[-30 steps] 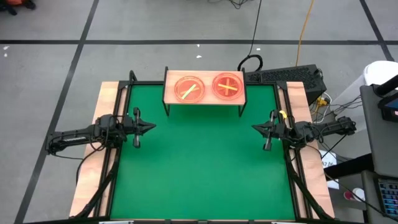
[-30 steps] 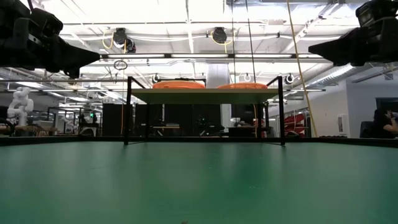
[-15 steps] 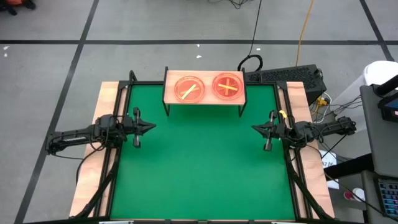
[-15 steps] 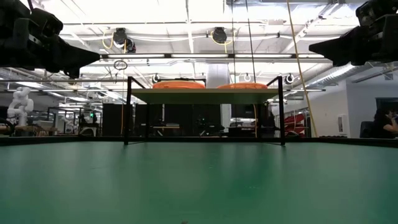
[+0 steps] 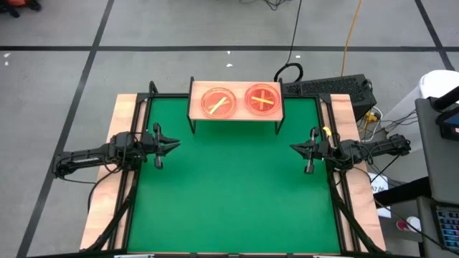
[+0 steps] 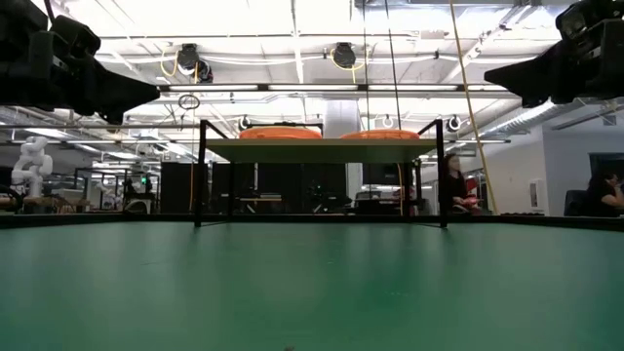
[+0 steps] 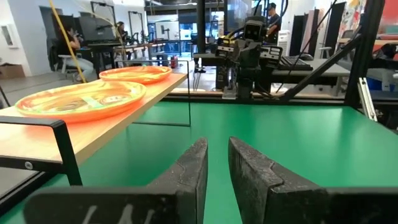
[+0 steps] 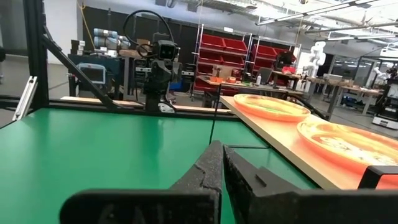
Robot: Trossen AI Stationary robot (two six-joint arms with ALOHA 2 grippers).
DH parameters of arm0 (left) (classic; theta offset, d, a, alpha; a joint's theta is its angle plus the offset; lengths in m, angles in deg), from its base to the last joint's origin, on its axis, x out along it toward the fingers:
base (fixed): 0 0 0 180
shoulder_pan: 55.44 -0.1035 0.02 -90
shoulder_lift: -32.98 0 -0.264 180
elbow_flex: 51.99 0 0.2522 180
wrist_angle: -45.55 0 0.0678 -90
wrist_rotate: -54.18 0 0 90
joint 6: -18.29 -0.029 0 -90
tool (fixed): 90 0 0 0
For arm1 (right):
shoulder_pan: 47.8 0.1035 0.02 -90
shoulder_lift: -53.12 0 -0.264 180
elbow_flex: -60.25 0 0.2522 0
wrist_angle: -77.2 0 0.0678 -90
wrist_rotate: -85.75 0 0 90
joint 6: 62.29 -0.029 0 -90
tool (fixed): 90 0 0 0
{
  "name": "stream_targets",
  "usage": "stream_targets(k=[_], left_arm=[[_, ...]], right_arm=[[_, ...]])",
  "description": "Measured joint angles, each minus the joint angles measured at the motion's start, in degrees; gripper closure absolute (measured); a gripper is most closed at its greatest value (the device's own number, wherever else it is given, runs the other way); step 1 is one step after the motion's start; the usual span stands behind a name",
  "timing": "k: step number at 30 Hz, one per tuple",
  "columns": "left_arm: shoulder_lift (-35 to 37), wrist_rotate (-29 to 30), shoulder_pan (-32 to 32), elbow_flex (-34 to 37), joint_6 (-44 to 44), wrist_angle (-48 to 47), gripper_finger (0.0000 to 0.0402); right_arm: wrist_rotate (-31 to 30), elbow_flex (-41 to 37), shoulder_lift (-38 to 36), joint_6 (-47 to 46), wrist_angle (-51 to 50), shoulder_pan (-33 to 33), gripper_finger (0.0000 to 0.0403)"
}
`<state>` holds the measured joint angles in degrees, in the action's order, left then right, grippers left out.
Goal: Place and stack plates onto a shelf
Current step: Return to Home Position
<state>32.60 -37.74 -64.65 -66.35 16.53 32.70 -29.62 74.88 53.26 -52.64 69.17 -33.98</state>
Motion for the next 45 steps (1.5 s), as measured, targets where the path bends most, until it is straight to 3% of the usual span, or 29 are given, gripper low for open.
stream_targets(k=[7, 45], left_arm=[[0.00, 0.00, 0.00, 0.00, 5.54, 0.00, 0.0330], [0.00, 0.00, -0.02, 0.00, 4.79, 0.00, 0.0329]], right_arm=[[-0.01, 0.00, 0.00, 0.86, -0.02, 0.00, 0.0403], [-0.02, 0.00, 0.00, 0.00, 0.00, 0.00, 0.0403]])
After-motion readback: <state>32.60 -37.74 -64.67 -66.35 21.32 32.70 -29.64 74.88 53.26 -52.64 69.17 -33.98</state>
